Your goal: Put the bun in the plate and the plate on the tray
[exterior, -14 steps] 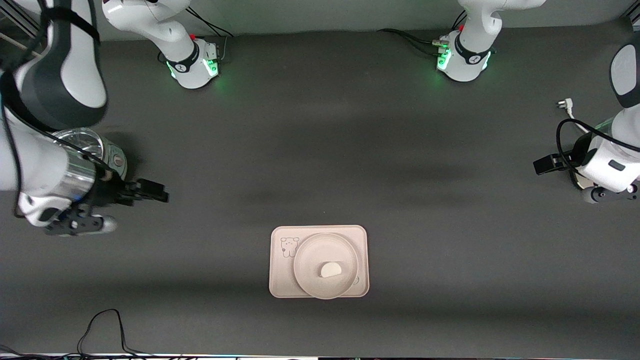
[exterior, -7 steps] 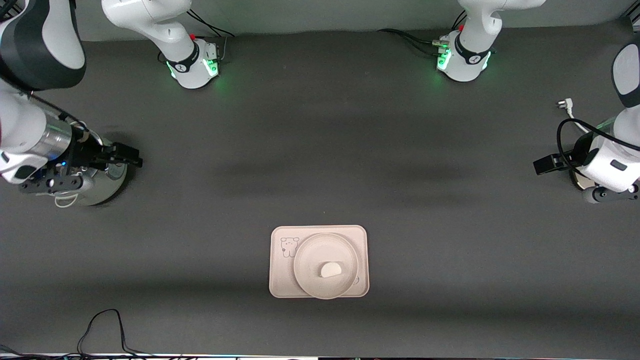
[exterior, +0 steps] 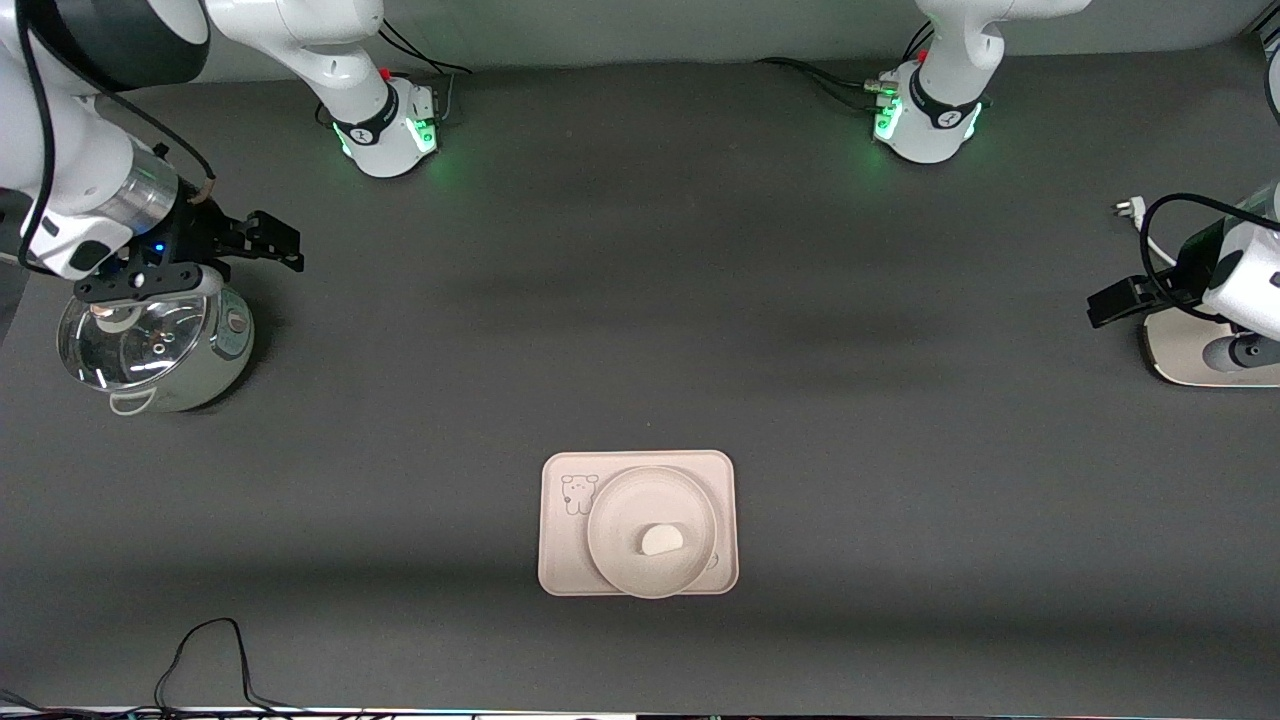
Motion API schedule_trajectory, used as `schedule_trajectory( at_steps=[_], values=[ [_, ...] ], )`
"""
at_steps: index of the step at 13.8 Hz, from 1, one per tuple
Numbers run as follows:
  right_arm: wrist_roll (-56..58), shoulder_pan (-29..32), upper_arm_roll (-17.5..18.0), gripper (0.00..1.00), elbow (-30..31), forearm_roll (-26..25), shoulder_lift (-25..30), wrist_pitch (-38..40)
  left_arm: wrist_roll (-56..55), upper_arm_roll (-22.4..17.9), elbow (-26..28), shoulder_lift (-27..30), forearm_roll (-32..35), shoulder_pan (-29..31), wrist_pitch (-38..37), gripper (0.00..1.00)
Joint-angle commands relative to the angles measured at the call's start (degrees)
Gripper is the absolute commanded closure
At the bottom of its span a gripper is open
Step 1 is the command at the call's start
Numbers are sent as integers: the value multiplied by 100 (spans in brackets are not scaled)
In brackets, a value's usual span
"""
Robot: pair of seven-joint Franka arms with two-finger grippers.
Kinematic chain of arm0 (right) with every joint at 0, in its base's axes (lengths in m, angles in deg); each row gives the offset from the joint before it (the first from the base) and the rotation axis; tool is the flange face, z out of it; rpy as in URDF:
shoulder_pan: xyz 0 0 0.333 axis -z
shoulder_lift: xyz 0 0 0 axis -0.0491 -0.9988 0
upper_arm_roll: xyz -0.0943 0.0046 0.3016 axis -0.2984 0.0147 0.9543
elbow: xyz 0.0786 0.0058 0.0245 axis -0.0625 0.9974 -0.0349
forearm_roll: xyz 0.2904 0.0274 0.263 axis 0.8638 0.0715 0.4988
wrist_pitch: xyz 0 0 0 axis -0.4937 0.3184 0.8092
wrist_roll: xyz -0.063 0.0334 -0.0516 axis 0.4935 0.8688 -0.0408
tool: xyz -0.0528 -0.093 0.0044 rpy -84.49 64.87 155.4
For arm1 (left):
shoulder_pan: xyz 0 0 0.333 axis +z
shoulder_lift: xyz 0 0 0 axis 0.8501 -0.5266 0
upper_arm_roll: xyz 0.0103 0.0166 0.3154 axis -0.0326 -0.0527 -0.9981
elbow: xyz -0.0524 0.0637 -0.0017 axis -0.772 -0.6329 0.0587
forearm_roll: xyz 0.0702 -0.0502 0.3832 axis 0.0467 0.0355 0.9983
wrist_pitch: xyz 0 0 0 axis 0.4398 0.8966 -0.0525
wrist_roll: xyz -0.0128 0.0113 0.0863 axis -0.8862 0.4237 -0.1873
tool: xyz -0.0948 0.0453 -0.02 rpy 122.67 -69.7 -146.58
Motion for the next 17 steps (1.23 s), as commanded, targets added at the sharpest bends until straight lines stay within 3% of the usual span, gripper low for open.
schedule_trajectory(
  at_steps=[1,3,5,7,9,12,15,17],
  values=[
    [-552,80,319,0,635,-420,551,-149,-71,-18,140,123,-65,-40,-24,0],
    [-607,-34,302,0,882,-412,745,-184,-36,-18,123,105,-65,-31,-33,0],
    [-634,-43,197,0,743,-395,606,-263,-10,-26,114,97,-65,-22,-33,0],
    [-573,-43,-102,0,341,-394,220,-264,-18,-18,70,88,4,-48,-51,0],
    [-581,18,-138,0,-248,-403,-202,-176,-62,-26,-61,62,118,-75,-95,0],
    [-432,36,-287,0,-1189,-509,-905,692,-71,-18,-132,26,286,-93,-113,0],
    [-432,19,-287,0,-1359,-772,-934,704,-71,-18,-141,26,286,-93,-121,0],
    [-423,45,-366,0,-1324,-694,-934,486,-71,-18,-132,26,286,-93,-121,0]
  ],
)
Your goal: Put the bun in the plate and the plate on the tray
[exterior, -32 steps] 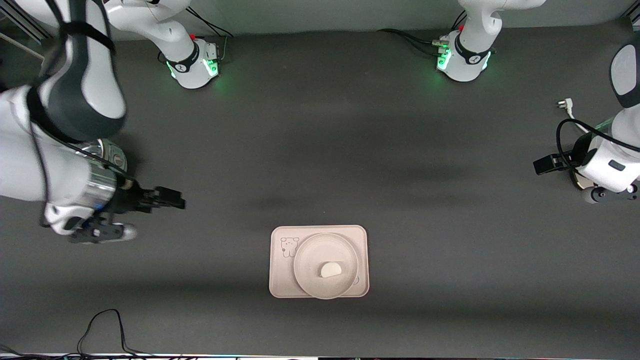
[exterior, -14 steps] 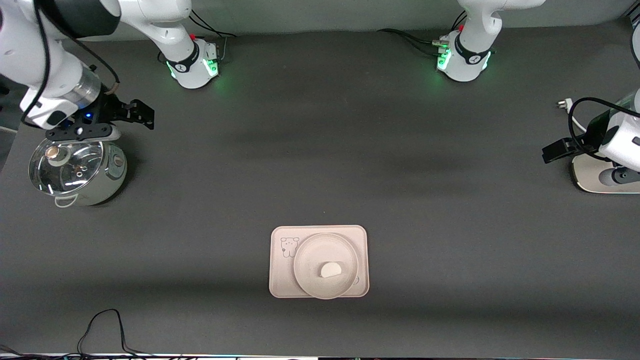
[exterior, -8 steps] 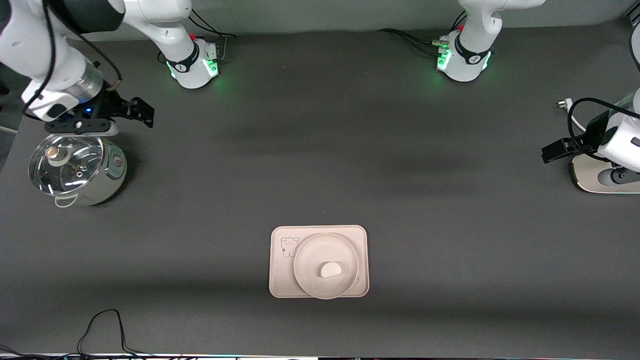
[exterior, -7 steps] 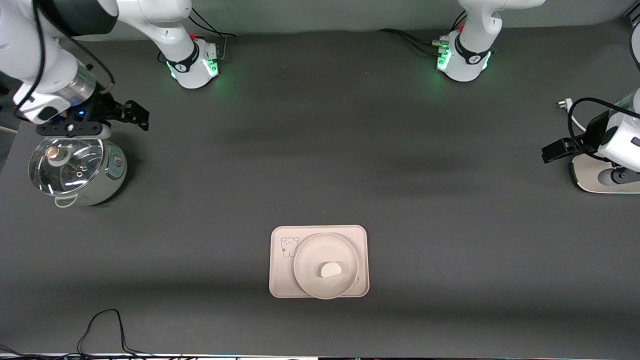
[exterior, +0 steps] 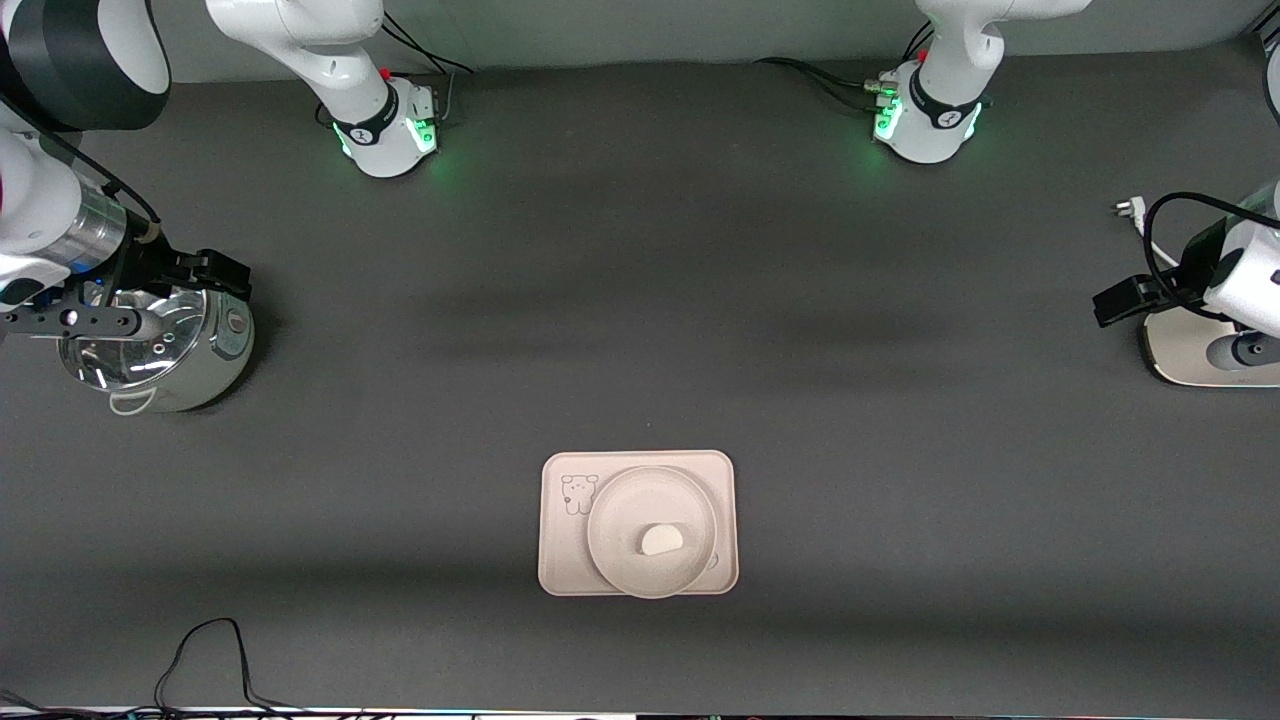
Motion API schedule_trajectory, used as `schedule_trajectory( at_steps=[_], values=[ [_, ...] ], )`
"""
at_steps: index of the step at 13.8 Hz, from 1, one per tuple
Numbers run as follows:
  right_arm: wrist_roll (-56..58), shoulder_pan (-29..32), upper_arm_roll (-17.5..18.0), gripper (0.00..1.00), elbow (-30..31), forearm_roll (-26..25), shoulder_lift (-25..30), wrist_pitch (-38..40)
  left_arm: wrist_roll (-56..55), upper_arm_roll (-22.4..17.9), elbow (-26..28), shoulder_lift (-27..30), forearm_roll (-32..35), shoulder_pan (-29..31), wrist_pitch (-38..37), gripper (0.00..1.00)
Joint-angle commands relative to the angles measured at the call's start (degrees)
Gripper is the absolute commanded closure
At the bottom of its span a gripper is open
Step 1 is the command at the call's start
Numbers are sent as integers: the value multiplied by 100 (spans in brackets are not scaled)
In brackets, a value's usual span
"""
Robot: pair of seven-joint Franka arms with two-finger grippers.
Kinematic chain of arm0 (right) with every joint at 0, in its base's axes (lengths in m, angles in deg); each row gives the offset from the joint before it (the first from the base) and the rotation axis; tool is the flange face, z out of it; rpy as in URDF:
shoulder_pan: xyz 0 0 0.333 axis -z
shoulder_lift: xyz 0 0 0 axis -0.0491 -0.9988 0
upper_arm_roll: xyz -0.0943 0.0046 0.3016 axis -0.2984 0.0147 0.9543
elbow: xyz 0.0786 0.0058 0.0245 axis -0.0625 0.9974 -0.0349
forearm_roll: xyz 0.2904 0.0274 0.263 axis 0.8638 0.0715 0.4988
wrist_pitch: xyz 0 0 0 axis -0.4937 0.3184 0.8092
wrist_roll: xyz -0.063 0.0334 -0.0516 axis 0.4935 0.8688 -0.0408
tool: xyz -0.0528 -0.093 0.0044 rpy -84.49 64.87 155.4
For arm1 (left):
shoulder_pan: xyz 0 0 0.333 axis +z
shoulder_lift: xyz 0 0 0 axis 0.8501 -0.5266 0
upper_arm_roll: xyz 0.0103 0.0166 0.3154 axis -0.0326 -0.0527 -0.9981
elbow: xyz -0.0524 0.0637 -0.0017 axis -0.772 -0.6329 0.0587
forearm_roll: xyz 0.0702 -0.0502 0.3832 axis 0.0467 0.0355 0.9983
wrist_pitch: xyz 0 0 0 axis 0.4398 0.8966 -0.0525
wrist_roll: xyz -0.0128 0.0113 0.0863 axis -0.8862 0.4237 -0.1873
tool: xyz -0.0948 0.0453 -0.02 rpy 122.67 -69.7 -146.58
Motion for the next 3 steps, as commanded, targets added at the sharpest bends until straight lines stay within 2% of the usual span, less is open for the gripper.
schedule_trajectory(
  at_steps=[1,3],
  values=[
    [55,-12,-118,0,-114,-84,-34,-231,-71,-23,-80,24,104,-73,-118,0],
    [99,6,-223,0,-87,82,-69,-522,-54,-23,-89,24,104,-73,-118,0]
  ],
)
